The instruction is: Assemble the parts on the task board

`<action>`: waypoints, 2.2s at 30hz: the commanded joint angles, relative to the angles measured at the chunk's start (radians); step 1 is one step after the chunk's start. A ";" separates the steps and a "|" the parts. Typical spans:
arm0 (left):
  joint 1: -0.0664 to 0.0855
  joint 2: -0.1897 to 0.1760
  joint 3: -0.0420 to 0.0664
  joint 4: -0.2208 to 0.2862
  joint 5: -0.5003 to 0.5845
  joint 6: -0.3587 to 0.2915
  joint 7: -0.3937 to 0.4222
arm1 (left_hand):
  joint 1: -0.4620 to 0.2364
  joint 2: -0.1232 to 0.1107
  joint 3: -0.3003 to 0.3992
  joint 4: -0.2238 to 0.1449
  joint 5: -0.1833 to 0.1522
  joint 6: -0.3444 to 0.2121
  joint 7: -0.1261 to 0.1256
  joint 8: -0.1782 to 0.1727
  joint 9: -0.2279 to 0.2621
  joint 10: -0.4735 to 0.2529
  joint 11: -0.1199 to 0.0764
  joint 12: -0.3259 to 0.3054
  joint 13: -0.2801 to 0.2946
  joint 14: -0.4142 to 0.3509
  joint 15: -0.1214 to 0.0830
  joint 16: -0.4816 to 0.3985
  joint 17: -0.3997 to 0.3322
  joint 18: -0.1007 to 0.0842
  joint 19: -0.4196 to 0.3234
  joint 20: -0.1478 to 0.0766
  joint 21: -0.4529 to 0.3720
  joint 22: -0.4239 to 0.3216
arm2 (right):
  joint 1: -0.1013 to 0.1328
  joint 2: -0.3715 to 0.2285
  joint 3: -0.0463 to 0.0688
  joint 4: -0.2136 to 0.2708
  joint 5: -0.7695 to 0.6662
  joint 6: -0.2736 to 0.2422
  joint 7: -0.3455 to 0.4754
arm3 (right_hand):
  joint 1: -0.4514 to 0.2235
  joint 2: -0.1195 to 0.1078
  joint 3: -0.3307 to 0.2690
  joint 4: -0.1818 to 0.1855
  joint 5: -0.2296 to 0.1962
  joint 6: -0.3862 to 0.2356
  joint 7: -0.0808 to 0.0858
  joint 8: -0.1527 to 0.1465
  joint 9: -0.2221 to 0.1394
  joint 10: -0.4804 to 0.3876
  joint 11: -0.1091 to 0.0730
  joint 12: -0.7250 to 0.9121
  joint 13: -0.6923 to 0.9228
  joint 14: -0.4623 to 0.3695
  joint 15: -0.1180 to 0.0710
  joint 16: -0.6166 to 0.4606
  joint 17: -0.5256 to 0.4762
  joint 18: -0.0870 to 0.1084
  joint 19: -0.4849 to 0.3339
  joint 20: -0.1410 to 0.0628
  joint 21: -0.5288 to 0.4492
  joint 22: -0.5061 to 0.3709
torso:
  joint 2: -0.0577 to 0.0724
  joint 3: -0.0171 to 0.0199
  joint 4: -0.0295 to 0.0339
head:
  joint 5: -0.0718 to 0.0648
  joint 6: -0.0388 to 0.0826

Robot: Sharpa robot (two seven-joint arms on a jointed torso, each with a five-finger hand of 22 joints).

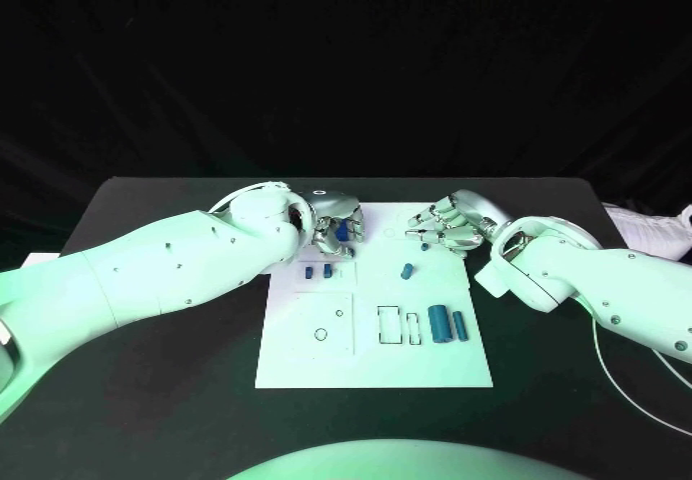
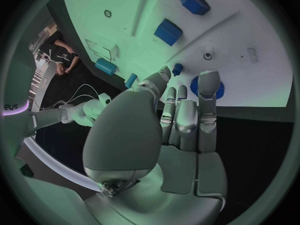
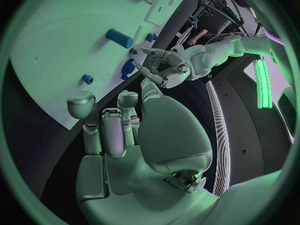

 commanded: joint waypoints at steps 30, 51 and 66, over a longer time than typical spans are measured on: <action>-0.004 0.051 -0.005 -0.056 -0.110 0.081 -0.008 | -0.004 0.017 0.096 -0.019 -0.001 0.077 0.002 -0.023 -0.020 0.095 -0.011 -0.025 -0.033 0.037 0.003 0.085 0.084 -0.043 0.047 0.003 0.203 0.135 | -0.001 0.002 0.000 0.006 -0.002 0.007 0.010 | -0.001 0.007 -0.006 -0.003 0.003 -0.005 0.000 -0.002 0.000 -0.007 0.001 0.001 -0.001 0.061 0.001 -0.006 0.046 0.013 -0.009 -0.001 -0.003 -0.001 | -0.001 -0.0007 0.0009 | -0.003 -0.012; -0.011 0.065 -0.010 -0.070 -0.114 0.104 -0.020 | 0.004 0.045 0.157 -0.055 -0.004 0.133 0.004 -0.033 -0.026 0.204 -0.027 -0.032 -0.023 0.045 -0.007 0.102 0.094 -0.054 0.056 -0.004 0.282 0.191 | -0.001 0.004 0.000 0.006 -0.002 0.006 0.011 | -0.001 0.007 -0.006 -0.003 0.003 -0.005 0.000 -0.002 0.000 -0.007 0.001 0.001 -0.001 0.061 0.001 -0.006 0.046 0.013 -0.009 -0.001 -0.003 -0.001 | 0.000 0.0008 0.0000 | -0.005 -0.019; -0.012 0.030 0.000 -0.029 -0.102 0.003 -0.036 | 0.004 0.044 0.260 -0.125 -0.011 0.135 0.025 -0.080 -0.046 0.227 -0.007 -0.108 -0.023 0.048 0.009 0.109 0.091 -0.060 0.053 0.004 0.321 0.229 | -0.001 0.003 0.000 0.006 -0.002 0.005 0.013 | -0.001 0.007 -0.006 -0.003 0.003 -0.005 0.000 -0.002 0.000 -0.007 0.001 0.001 -0.001 0.061 0.001 -0.006 0.046 0.013 -0.009 -0.001 -0.003 -0.001 | -0.001 0.0001 0.0007 | -0.012 -0.017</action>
